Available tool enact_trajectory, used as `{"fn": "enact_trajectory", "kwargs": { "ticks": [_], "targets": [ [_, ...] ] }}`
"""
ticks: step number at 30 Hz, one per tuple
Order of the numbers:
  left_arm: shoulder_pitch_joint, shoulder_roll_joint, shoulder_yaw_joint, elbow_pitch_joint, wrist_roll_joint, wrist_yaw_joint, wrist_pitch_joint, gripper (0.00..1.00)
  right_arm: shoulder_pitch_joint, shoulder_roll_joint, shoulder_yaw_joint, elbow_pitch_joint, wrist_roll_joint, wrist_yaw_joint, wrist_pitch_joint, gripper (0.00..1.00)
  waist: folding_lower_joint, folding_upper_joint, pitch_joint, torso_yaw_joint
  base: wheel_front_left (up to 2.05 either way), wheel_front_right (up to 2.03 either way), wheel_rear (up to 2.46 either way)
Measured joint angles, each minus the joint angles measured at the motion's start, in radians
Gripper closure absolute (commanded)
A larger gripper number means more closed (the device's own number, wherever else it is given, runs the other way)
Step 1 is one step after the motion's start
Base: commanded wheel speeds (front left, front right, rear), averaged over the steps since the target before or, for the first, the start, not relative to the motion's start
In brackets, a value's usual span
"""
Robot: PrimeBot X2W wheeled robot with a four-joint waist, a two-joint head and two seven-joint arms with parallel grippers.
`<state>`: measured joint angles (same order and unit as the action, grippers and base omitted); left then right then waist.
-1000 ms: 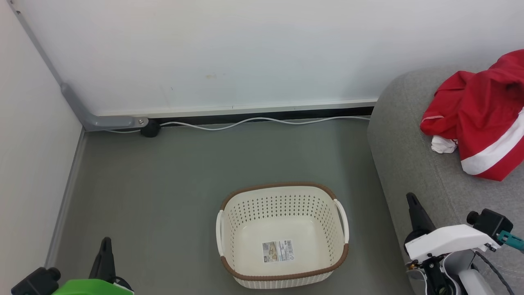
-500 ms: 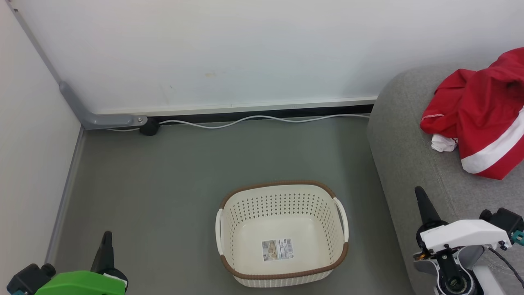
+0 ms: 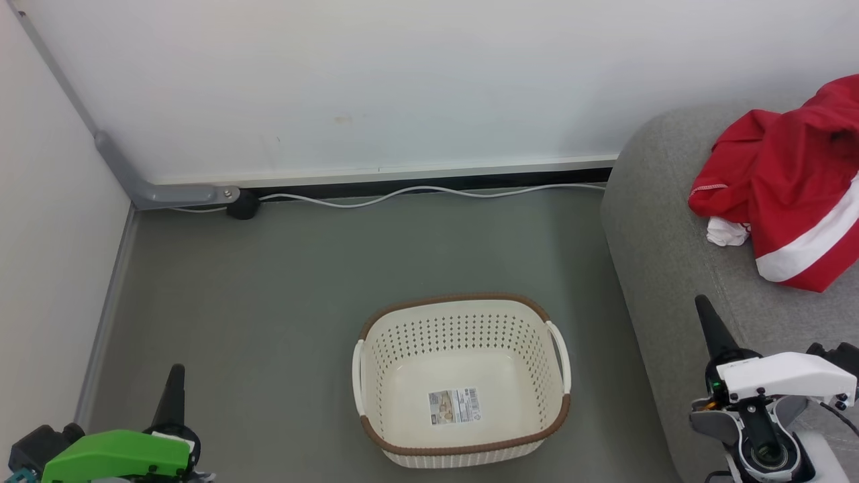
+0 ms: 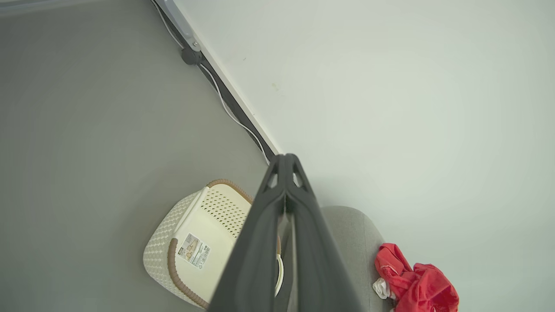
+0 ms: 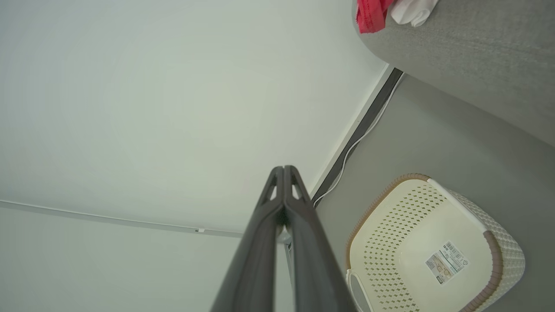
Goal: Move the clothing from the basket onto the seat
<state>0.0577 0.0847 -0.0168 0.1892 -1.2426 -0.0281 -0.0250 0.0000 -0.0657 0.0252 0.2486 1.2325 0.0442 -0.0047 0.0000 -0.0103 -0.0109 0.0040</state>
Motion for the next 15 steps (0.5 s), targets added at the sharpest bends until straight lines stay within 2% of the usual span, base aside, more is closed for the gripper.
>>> {"fn": "enact_trajectory", "kwargs": {
  "ticks": [15],
  "targets": [
    [-0.049, -0.01, 0.025, 0.035, -0.183, -0.043, 0.047, 1.0, -0.024, 0.001, -0.056, 0.013, 0.185, 0.035, 0.035, 1.0, 0.0, 0.0, 0.007, -0.002, 0.0, 0.0, 0.0]
  ]
}}
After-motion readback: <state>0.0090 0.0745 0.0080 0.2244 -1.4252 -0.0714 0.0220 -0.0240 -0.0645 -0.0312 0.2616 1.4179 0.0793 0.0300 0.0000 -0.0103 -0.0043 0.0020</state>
